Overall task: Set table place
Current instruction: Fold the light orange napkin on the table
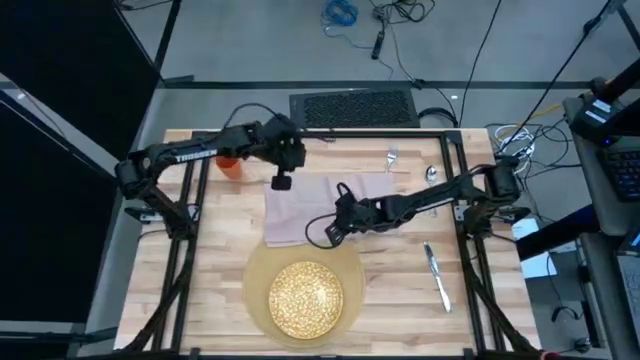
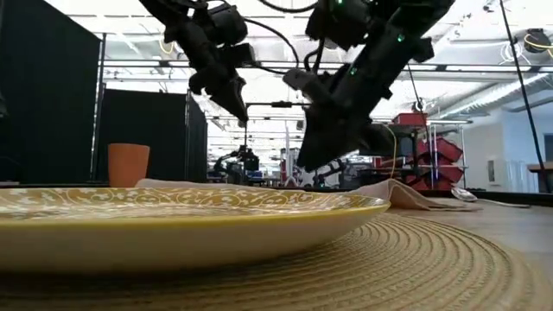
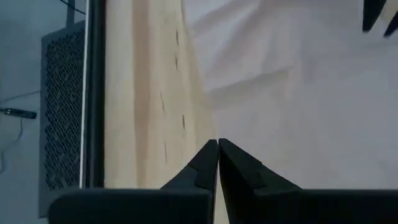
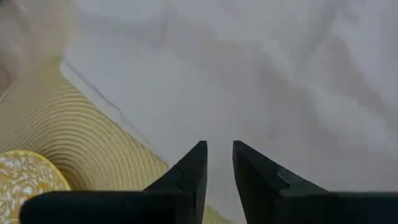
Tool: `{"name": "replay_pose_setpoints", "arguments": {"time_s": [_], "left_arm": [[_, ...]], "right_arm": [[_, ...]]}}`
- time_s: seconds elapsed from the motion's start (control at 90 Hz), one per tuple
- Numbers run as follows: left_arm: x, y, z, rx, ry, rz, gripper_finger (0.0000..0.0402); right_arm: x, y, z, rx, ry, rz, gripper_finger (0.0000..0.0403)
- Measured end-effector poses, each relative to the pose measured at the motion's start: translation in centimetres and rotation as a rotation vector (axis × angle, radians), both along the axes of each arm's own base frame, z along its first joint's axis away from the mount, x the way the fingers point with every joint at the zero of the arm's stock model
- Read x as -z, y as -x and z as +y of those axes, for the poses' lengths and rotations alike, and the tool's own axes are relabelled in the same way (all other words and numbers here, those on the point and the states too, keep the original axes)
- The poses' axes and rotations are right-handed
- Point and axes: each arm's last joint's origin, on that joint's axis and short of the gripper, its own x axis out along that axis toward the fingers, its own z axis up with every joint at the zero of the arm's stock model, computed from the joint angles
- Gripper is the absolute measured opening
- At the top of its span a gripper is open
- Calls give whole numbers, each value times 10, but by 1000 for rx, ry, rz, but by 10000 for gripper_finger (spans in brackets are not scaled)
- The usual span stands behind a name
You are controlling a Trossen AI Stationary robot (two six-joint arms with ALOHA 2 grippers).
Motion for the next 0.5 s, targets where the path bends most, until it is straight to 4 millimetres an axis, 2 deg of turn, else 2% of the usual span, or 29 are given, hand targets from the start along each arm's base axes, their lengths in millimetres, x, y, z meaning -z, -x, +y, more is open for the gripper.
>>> {"name": "replay_pose_setpoints", "arguments": {"time_s": [0.3,0.5], "left_arm": [[1,0,-4,36,35,-2,0],[1,-2,-9,52,45,4,0]], "right_arm": [[1,1,9,69,-66,-14,151],[9,0,9,81,-60,10,166]]}}
